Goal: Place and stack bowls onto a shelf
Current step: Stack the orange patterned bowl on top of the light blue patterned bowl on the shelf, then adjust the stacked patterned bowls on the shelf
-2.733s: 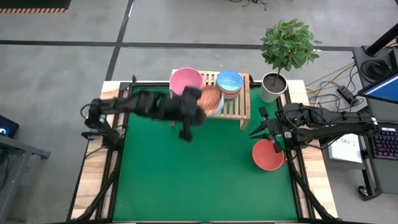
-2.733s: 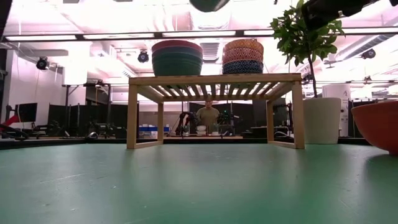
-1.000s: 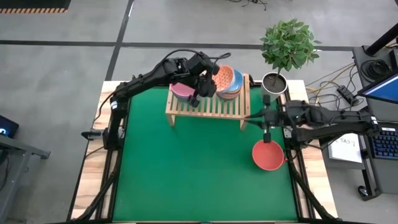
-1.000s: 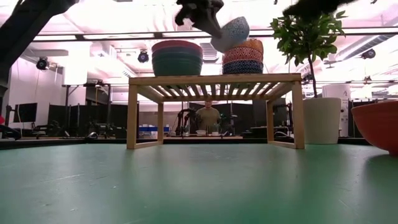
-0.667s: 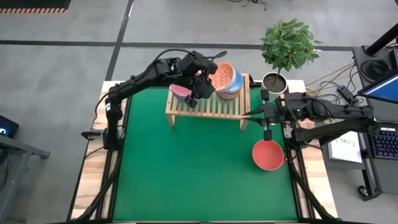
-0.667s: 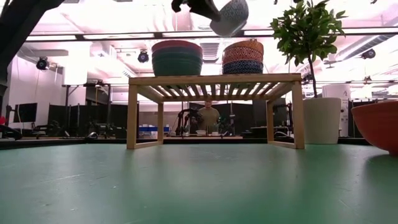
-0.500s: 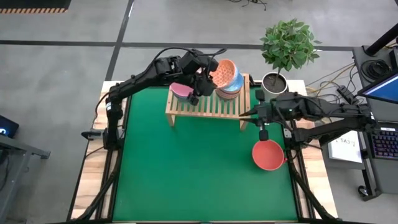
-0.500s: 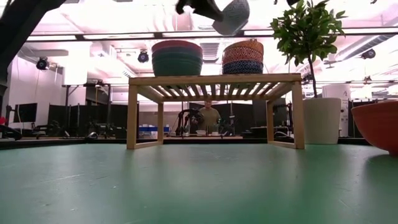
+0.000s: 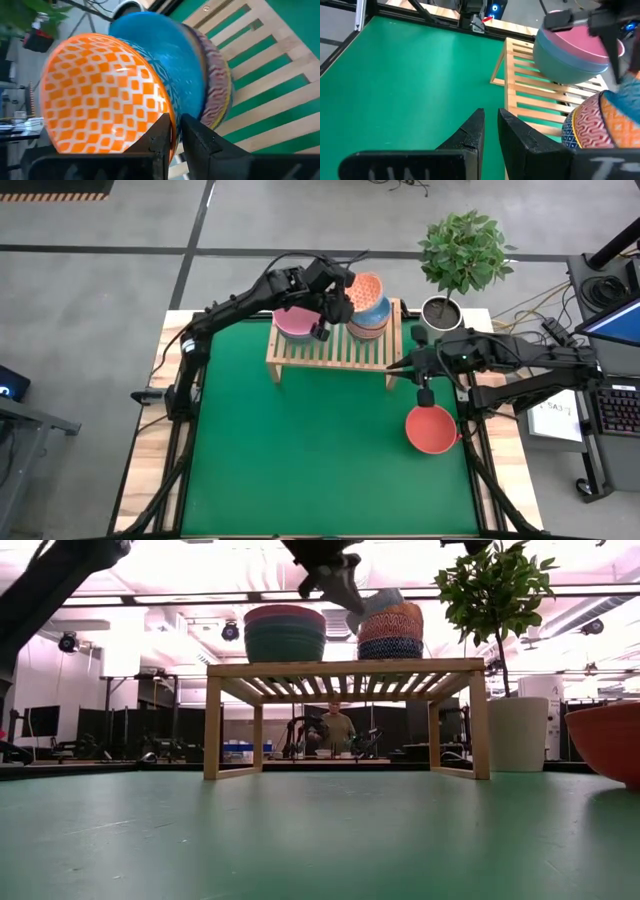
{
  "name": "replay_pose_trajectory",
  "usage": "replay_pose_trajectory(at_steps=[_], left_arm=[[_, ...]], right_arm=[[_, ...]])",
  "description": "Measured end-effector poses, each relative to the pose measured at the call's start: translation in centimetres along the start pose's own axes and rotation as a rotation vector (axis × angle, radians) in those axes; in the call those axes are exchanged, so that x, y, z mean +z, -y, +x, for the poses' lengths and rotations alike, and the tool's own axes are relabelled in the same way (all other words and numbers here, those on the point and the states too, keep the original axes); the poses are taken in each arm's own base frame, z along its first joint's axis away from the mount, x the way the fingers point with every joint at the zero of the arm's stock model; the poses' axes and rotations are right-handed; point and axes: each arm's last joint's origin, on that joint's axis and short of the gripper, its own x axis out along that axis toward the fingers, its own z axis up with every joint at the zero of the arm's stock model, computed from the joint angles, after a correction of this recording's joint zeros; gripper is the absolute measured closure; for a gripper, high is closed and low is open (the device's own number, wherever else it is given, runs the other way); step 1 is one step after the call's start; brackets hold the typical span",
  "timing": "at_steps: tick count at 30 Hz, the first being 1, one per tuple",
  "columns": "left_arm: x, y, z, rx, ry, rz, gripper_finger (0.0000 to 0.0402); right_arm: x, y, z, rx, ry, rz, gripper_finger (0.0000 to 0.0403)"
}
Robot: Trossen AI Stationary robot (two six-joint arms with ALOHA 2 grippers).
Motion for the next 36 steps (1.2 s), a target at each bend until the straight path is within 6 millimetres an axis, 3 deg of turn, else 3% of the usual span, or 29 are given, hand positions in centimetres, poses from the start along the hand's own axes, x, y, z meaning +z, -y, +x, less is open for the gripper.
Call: replay_pose_trajectory(at_steps=[23,36], left_arm=[[0.4,0.5,0.3,-0.091,0.101,-0.032,0.0366],[0.6,0.5,-0.5,-0.086,0.098,-0.051,0.0232]], right_arm=[[-0.4,-0.1,-0.2,0.004,-0.02,0.007,0.036],[-0.3,0.0,-0.2,-0.009,-0.008,0.032,0.036]])
